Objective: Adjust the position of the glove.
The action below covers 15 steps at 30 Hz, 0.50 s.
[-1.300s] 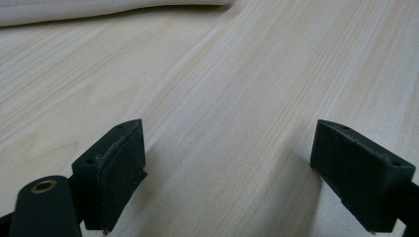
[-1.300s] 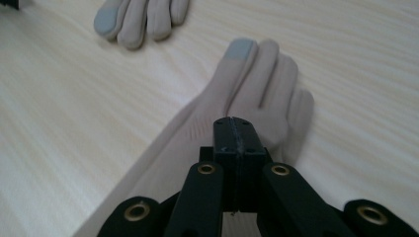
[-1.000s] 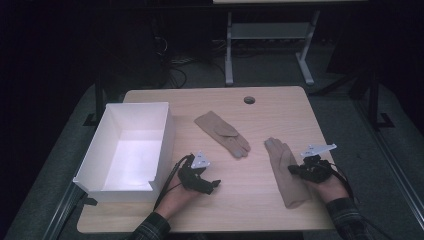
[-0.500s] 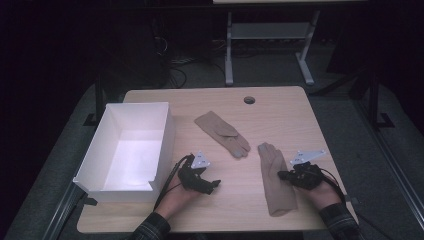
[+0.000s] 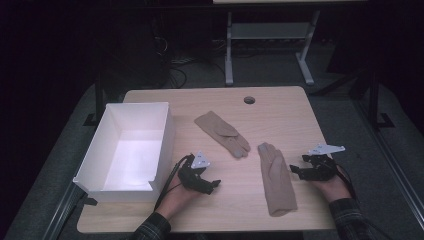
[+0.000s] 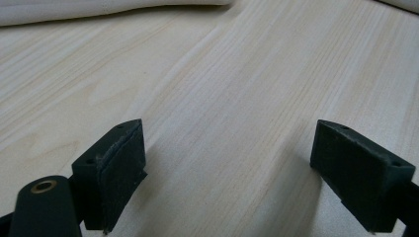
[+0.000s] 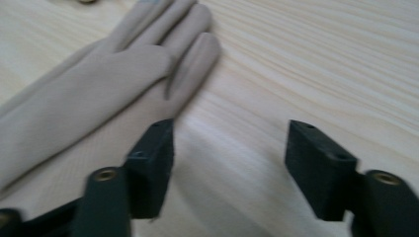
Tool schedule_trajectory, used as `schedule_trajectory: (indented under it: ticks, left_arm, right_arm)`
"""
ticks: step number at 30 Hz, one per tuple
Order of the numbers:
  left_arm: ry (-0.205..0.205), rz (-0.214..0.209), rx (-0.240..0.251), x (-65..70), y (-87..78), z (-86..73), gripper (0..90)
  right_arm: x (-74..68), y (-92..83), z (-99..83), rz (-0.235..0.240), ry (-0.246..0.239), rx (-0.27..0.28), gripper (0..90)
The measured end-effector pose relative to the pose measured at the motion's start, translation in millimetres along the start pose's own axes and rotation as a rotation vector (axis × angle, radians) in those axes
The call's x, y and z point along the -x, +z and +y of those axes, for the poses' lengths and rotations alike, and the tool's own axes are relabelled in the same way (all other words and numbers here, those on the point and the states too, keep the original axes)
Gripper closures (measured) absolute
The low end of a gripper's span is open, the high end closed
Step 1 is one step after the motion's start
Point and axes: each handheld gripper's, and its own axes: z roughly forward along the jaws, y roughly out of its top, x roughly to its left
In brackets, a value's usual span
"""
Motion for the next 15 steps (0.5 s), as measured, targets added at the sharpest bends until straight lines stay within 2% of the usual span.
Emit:
schedule_trajectory:
  ticks: [3, 5, 7, 9, 10, 11, 12, 14, 15]
  left_arm:
    - [-0.002, 0.002, 0.001, -0.1, -0.1, 0.1, 13.6]
    - [0.008, -0.005, 0.005, -1.1, -1.3, 0.6, 17.9]
    - [-0.006, 0.006, -0.005, -1.8, -3.8, 3.4, 33.9]
    - [-0.007, 0.009, -0.014, -2.2, -4.9, 4.8, 45.2]
    - [-0.010, 0.009, -0.016, -1.7, -5.0, 6.1, 45.2]
    - [0.003, 0.016, -0.019, -1.4, -5.0, 8.6, 49.5]
    - [0.001, 0.016, -0.017, -0.7, -5.0, 11.1, 62.7]
    - [-0.004, 0.007, -0.008, -0.3, -4.6, 16.6, 66.3]
    - [-0.003, 0.002, -0.008, -0.7, -3.8, 20.0, 77.3]
  right_arm:
    - [2.7, 2.9, -1.2, -0.003, 0.018, -0.002, 26.5]
    - [3.1, 3.6, -1.5, -0.014, 0.015, 0.000, 25.0]
    - [2.8, 5.5, -2.4, -0.018, 0.017, 0.012, 20.3]
    - [2.4, 6.3, -3.6, -0.017, 0.014, 0.024, 19.3]
    - [2.4, 6.3, -3.6, -0.017, 0.014, 0.024, 19.3]
    - [2.4, 6.2, -3.6, -0.016, 0.016, 0.022, 18.6]
    - [2.6, 6.6, -3.4, -0.018, 0.017, 0.016, 15.6]
    - [2.8, 6.9, -3.3, -0.018, 0.017, 0.016, 15.0]
    - [3.0, 7.1, -3.3, -0.018, 0.012, 0.014, 14.5]
